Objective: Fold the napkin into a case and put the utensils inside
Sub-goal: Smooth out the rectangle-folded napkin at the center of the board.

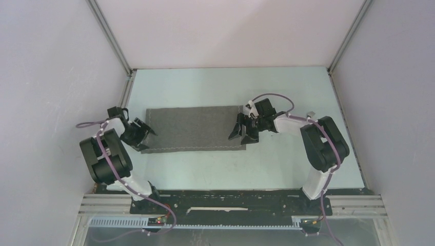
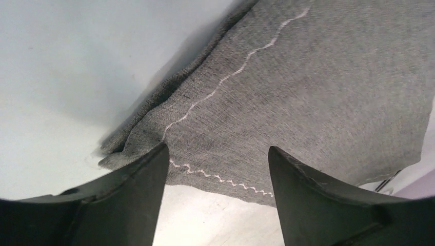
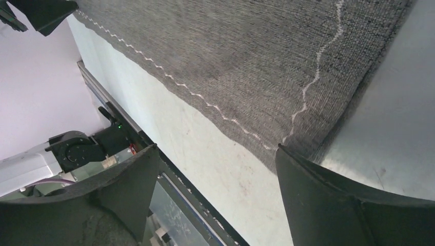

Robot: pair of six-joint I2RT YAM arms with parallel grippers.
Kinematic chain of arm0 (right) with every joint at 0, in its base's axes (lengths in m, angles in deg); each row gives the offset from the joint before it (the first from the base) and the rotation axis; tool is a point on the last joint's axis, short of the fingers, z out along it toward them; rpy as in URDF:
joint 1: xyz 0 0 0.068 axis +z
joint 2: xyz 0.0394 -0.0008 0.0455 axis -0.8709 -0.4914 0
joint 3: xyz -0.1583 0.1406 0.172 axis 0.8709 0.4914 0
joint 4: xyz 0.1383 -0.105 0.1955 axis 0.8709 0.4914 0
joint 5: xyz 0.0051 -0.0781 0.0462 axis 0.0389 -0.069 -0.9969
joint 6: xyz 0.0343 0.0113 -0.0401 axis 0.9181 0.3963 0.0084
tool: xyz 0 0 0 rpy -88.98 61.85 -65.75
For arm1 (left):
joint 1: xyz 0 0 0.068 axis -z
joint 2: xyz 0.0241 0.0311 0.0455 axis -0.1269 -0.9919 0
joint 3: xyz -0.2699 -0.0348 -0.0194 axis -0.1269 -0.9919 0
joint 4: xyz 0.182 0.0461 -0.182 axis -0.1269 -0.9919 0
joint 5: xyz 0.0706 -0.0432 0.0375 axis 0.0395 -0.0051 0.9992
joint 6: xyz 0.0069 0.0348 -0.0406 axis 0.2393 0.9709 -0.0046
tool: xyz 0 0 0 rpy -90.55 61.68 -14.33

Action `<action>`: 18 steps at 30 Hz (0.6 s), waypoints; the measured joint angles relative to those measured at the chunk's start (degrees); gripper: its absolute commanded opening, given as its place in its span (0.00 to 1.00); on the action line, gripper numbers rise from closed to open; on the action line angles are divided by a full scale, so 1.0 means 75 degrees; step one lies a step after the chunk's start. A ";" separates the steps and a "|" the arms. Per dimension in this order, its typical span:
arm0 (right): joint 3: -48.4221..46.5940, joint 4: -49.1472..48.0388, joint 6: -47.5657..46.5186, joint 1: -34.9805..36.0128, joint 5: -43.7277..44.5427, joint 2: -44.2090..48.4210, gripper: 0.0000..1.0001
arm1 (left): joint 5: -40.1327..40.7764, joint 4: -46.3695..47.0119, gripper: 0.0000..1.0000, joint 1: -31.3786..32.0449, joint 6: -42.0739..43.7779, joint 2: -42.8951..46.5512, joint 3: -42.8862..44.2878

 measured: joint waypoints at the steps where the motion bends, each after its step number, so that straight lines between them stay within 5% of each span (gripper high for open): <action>1: 0.0000 0.0096 -0.0023 0.0003 0.0102 0.0160 0.99 | 0.0061 0.0000 0.83 0.0023 -0.0006 0.0114 0.0009; 5: -0.0198 0.0035 0.0061 0.0111 0.0233 0.0597 1.00 | 0.0224 0.0114 0.85 0.0283 -0.0184 0.0909 0.0271; 9: -0.0965 -0.1096 0.0694 0.0157 0.0172 0.0143 1.00 | -0.0192 0.1644 0.85 0.0819 -0.1037 0.1195 0.0493; 18: -0.2722 -0.3194 0.2119 0.0047 0.0172 -0.2285 1.00 | -0.1119 0.5473 0.90 0.1064 -0.3386 -0.1585 0.0504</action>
